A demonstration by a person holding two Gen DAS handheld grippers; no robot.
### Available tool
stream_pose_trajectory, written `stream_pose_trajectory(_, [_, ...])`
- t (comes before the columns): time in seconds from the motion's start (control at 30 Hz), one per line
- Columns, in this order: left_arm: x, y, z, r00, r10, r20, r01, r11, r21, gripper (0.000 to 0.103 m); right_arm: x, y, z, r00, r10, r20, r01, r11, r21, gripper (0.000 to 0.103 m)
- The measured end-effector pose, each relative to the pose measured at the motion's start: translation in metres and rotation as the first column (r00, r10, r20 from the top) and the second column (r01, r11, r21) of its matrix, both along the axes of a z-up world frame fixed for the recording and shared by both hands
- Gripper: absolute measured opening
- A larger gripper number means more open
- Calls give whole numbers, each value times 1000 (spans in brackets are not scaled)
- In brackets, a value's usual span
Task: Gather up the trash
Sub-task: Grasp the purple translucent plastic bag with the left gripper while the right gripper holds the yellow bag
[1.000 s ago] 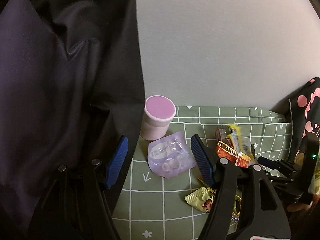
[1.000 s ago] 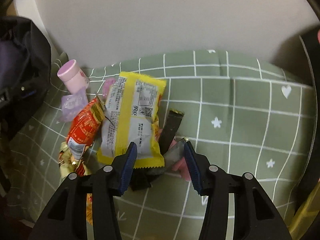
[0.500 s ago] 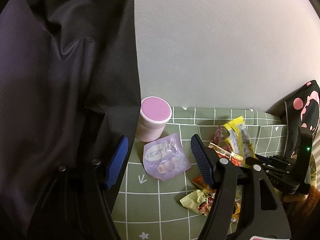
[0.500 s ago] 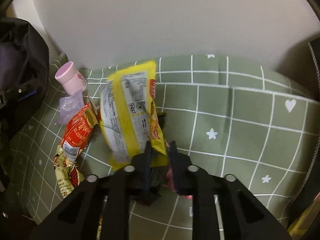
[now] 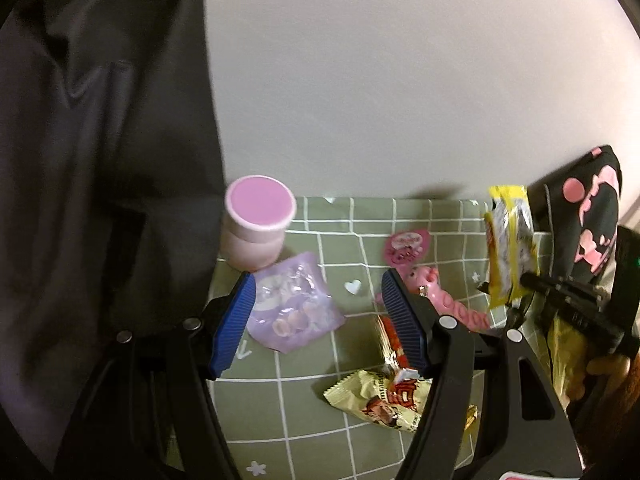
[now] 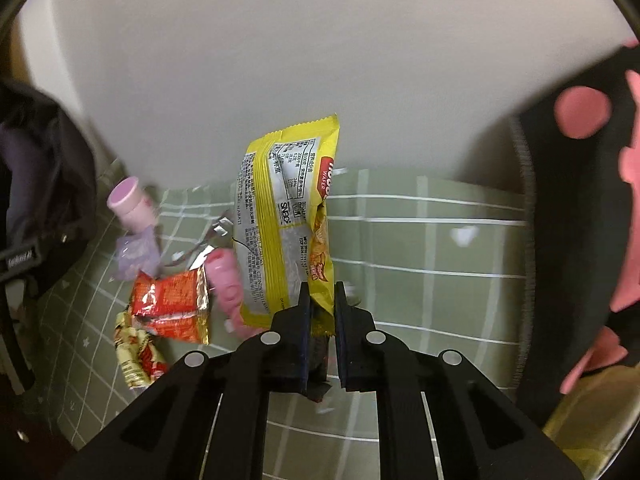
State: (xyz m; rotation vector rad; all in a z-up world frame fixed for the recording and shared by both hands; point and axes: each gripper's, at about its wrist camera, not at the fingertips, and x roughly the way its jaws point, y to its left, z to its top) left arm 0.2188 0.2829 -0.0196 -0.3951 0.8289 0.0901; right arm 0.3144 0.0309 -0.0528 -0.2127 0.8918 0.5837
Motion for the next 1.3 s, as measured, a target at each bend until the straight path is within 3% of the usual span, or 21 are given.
stream_pose_trajectory(0.2, [6,-7,-9,1000,-13,-24,14,1000,24,62,-1,-19,2,999,-29,-22,30,999,27,11])
stream_pose_trajectory(0.4, [33,-9,-36,987,17,-160,7,989,147,62,-8,-29,-17,996,-32,-77,35,999,33,12])
stream_pose_trajectory(0.6, [43,2,-46,979,81,-187,-42,978,203,62,-4,-33,-21,995,-38,-87,41,999,32,12])
stream_pose_trajectory(0.73, [51,4,-57,972,56,-228,-7,978,207,62,0,-33,-23,995,-37,-91,40,999,22,12])
stream_pose_trajectory(0.8, [52,7,-63,966,44,-256,-3,987,158,61,2,-32,-24,995,-30,-90,33,999,25,12])
stream_pose_trajectory(0.97, [54,8,-62,963,56,-263,-26,993,116,55,3,-22,-24,996,-5,-85,7,1000,23,12])
stream_pose_trajectory(1.07, [48,8,-61,959,72,-273,-41,992,117,36,1,-18,-23,997,8,-81,-6,1000,20,12])
stream_pose_trajectory(1.13, [48,9,-61,958,69,-280,-48,996,81,10,1,-18,-22,997,11,-79,-10,1000,20,12])
stream_pose_trajectory(1.2, [45,3,-62,960,49,-276,-43,999,27,6,0,-18,-19,997,14,-72,-13,1000,16,12])
stream_pose_trajectory(1.3, [44,-6,-56,969,21,-248,-14,999,30,3,-1,-21,-15,998,10,-61,-8,1000,19,12])
